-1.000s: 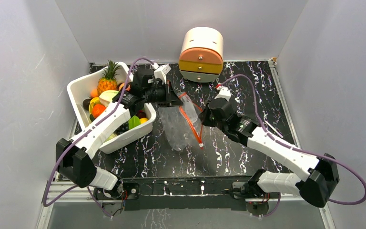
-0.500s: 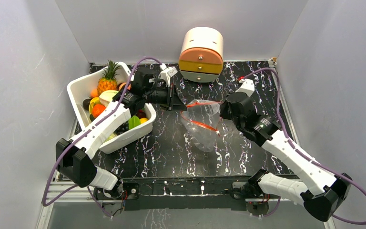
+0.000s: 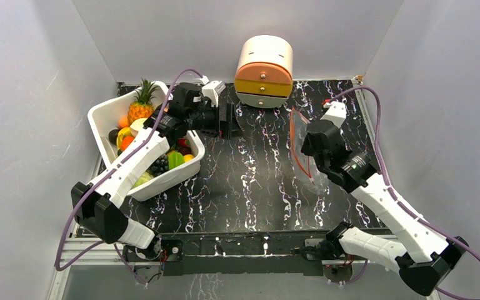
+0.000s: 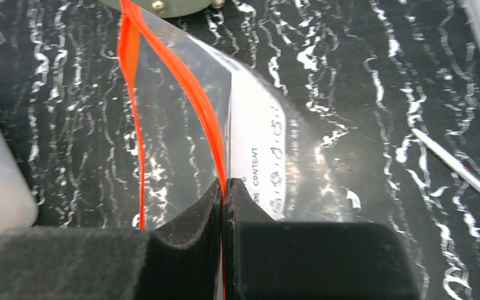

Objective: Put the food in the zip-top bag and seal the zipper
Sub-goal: Open the zipper on the food storage bag.

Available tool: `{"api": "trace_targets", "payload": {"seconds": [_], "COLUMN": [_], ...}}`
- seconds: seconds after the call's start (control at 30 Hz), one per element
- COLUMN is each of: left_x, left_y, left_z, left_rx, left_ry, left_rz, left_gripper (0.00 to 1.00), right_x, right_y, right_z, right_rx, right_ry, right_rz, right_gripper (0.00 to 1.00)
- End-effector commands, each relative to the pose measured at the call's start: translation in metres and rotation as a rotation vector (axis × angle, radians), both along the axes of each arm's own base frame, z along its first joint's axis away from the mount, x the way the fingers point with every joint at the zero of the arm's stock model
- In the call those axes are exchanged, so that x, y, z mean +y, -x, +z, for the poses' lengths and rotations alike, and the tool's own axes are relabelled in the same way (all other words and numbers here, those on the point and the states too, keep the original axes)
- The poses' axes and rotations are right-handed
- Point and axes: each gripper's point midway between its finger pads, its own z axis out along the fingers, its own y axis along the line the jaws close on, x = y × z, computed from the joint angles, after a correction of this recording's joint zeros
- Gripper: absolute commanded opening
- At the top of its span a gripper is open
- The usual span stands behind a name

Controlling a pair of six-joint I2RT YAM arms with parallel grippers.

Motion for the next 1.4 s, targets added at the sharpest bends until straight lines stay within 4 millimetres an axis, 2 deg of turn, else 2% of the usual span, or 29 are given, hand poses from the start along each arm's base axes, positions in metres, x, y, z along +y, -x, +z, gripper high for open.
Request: {"api": "trace_targets", "payload": {"seconds": [0.0,0.17,0.27,0.33,0.5,0.6,0.67,0.77,0.9,1.13,1.27,1.37], "left_x": [0.042,0.075,0.096,0.110,0.146,0.168,0.187,0.212,0.221,0.251,0.272,0.282], "left_y": [-0.022,-0.033,-0.037,-0.039,-0.045,-0.047,-0.047,-0.050,-0.053,-0.061,-0.063,-0.069], "left_z": [0.017,0.008,-0.004,-0.015,-0.029,-0.032,-0.033,-0.033,-0.037,-0.060,-0.070,-0.082], "left_rx": [-0.117,-0.130,-0.122,-0.111,-0.042,-0.031,-0.042,-0.036,0.006,0.133,0.167,0.240], "left_ry": [-0.148,-0.261,-0.350,-0.406,-0.482,-0.516,-0.555,-0.519,-0.410,-0.285,-0.308,-0.293], "left_rz": [0.212,0.388,0.468,0.512,0.614,0.687,0.768,0.902,0.977,1.196,1.294,1.351], "left_gripper": [0.98,0.98,0.98,0.98,0.96,0.98,0.98,0.98,0.98,0.95,0.95,0.91], "right_x": [-0.032,-0.057,-0.058,-0.044,0.004,0.036,0.054,0.067,0.073,0.091,0.098,0.100], "right_y": [-0.004,-0.003,-0.005,-0.010,-0.021,-0.029,-0.032,-0.034,-0.031,-0.021,-0.017,-0.016], "right_z": [0.034,0.046,0.050,0.035,-0.019,-0.036,-0.039,-0.040,-0.046,-0.041,-0.039,-0.039], "right_rx": [-0.046,-0.054,-0.055,-0.026,0.080,0.085,0.083,0.078,0.069,0.001,-0.004,-0.004], "right_ry": [0.111,0.201,0.206,0.191,0.104,0.025,-0.031,-0.081,-0.115,-0.286,-0.339,-0.341], "right_rz": [-0.136,-0.253,-0.269,-0.211,-0.040,0.070,0.131,0.169,0.199,0.267,0.292,0.306], "right_gripper": [0.00,0.00,0.00,0.00,0.00,0.00,0.00,0.00,0.00,0.00,0.00,0.00]}}
